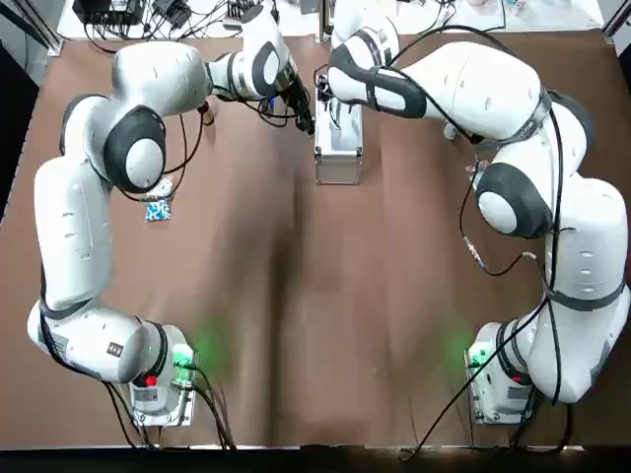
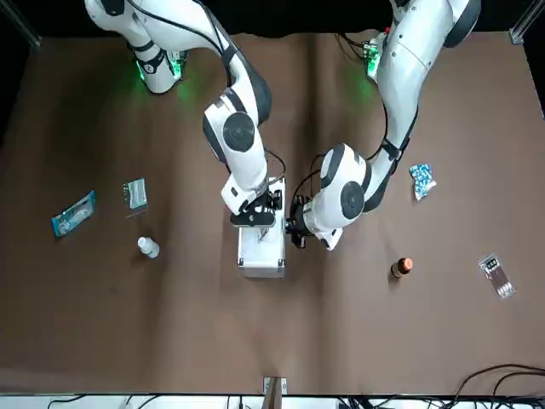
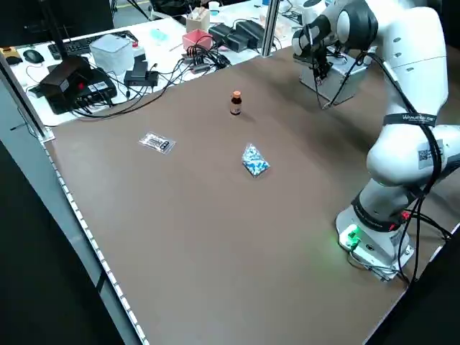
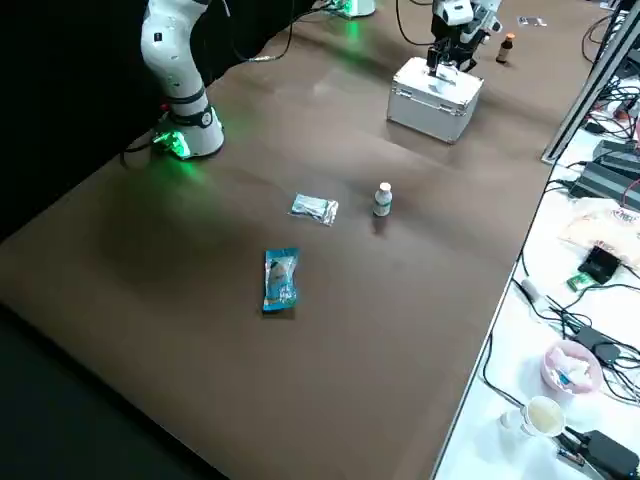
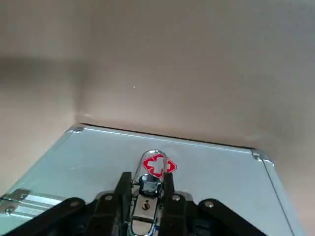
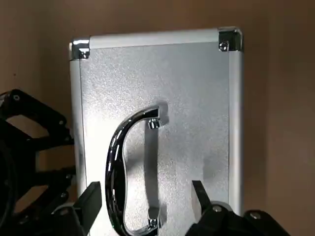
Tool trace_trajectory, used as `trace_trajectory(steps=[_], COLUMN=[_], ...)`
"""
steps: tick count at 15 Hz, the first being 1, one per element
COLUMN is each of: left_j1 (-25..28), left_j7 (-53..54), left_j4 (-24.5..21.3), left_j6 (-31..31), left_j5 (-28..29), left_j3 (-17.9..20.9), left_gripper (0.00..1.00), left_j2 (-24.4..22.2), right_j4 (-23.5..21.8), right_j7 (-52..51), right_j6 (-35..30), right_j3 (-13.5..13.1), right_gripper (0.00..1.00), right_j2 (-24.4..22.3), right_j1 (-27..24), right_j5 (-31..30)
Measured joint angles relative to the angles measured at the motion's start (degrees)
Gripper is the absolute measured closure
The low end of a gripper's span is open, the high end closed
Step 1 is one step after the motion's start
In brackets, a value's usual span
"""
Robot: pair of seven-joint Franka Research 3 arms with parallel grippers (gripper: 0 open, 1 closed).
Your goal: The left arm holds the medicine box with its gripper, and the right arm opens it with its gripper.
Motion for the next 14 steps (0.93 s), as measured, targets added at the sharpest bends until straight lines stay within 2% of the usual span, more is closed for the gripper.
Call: trace_trajectory(steps=[2,3,5,8,10,11,14], left_j1=[0.0,0.0,0.0,0.0,0.0,0.0,0.0], left_j7=[0.0,0.0,0.0,0.0,0.0,0.0,0.0], left_j4=[0.0,0.0,0.0,0.0,0.0,0.0,0.0], left_j6=[0.0,0.0,0.0,0.0,0.0,0.0,0.0], left_j5=[0.0,0.0,0.0,0.0,0.0,0.0,0.01], left_j3=[0.0,0.0,0.0,0.0,0.0,0.0,0.0], left_gripper=[0.7,0.7,0.7,0.7,0.7,0.7,0.7], left_j2=[0.0,0.0,0.0,0.0,0.0,0.0,0.0], right_j4=[0.0,0.0,0.0,0.0,-0.01,-0.01,-0.01], right_j7=[0.0,0.0,0.0,-0.01,-0.01,-0.01,-0.02], right_j6=[-0.01,-0.02,-0.02,-0.01,-0.02,-0.02,-0.02], right_j3=[-0.09,-0.18,-0.32,-0.48,-0.56,-0.59,-0.65], right_gripper=[0.19,0.26,0.29,0.41,0.44,0.5,0.56], right_j2=[0.0,0.0,0.01,0.01,0.02,0.03,0.05], right_j1=[0.0,-0.02,-0.14,-0.31,-0.39,-0.44,-0.5], right_j5=[-0.02,-0.09,-0.36,-0.52,-0.76,-0.8,-0.9])
